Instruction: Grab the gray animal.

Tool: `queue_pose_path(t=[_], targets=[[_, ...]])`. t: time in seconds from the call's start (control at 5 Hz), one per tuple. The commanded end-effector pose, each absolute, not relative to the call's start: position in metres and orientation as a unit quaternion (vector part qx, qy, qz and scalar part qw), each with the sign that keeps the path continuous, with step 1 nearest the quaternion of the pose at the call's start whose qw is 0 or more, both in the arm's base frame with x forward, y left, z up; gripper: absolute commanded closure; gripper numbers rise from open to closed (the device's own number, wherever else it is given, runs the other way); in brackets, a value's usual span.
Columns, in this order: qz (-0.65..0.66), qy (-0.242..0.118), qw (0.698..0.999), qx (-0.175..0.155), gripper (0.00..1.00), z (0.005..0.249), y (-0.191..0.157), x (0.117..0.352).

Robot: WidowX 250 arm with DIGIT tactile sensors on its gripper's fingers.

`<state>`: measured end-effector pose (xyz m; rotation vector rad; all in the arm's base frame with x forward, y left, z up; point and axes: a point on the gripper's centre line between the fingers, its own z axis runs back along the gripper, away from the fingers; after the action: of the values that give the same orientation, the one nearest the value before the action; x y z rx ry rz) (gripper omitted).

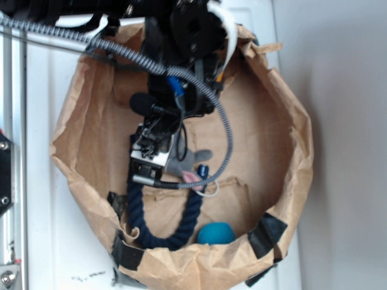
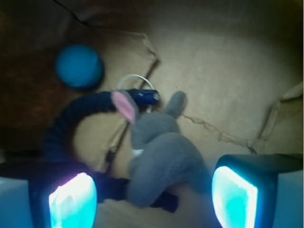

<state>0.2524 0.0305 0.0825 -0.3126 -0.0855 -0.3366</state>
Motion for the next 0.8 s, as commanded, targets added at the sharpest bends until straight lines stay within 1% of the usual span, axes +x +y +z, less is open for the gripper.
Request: queue_pose_path(t=[0.0, 0.4, 0.6], targets=[[-0.187, -0.074, 0.974, -0.109, 0.00, 0.064, 0.004, 0.272], [-0.237, -0.022, 0.968, -0.082, 0.00, 0.021, -0.014, 0.264], [-0.238, -0.027, 0.969, -0.062, 0.40, 0.008, -0.019, 0.262]])
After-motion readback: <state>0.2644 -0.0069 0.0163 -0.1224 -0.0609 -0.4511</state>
